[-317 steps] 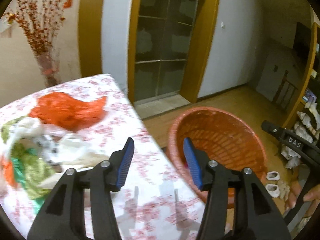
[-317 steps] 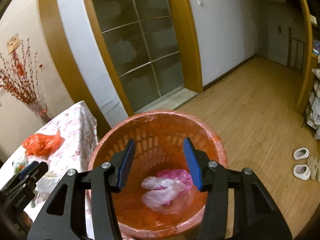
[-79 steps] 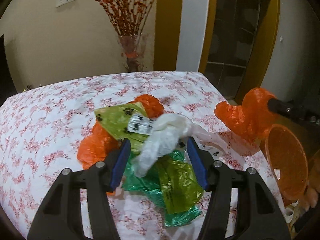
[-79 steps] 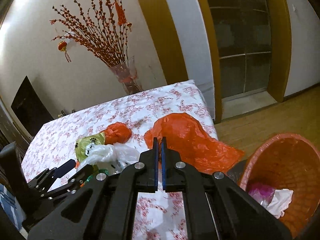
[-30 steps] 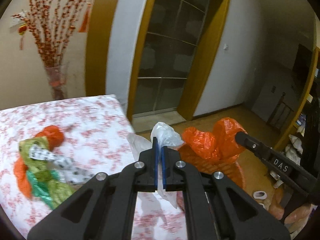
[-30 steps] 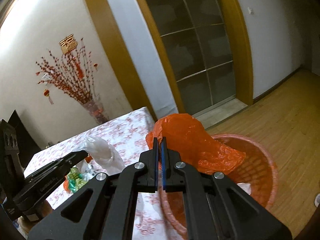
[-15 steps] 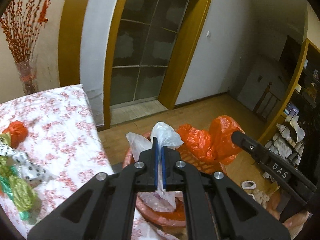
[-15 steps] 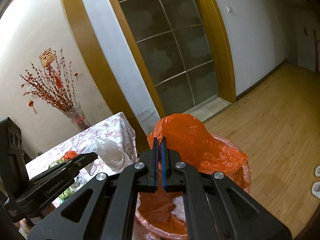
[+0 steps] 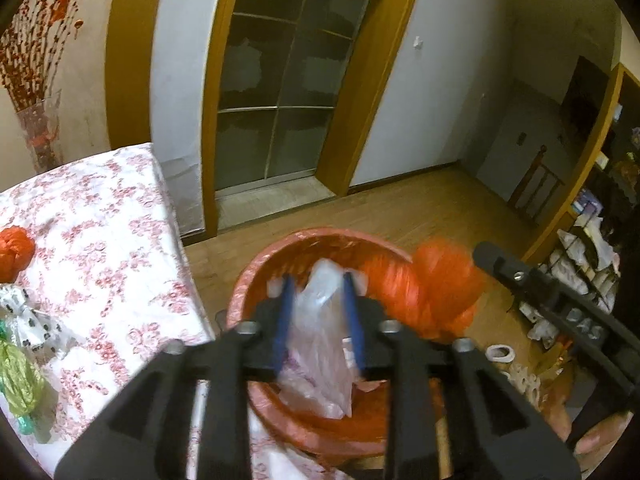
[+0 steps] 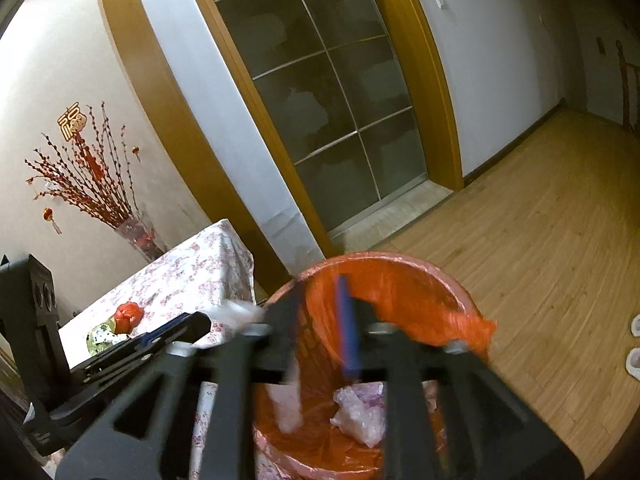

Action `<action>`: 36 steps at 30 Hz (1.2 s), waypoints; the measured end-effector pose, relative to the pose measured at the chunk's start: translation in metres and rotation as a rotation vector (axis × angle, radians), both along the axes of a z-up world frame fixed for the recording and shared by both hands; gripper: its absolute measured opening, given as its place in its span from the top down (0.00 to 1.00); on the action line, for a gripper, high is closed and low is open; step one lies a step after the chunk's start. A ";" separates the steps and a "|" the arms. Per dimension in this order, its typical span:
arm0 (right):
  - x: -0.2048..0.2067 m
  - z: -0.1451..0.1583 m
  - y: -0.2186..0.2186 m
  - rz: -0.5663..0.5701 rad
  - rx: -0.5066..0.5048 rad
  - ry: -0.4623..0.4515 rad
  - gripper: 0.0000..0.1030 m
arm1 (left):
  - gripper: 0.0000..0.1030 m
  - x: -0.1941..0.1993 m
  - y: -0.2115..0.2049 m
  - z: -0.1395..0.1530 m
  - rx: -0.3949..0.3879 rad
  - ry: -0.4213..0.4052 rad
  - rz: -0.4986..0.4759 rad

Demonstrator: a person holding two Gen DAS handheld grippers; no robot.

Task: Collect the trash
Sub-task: 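Open both tools to drop the bags into the basket, then grasp the white paw-print bag with the right tool while the left tool grasps an orange bag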

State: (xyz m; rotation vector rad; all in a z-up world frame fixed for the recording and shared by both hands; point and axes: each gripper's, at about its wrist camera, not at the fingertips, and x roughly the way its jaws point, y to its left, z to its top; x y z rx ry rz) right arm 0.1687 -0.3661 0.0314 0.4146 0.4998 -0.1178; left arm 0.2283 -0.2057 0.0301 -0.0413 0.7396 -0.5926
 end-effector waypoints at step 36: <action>0.053 -0.013 0.148 0.307 -0.118 0.064 0.38 | 0.09 -0.008 0.306 -0.009 0.223 -0.099 0.669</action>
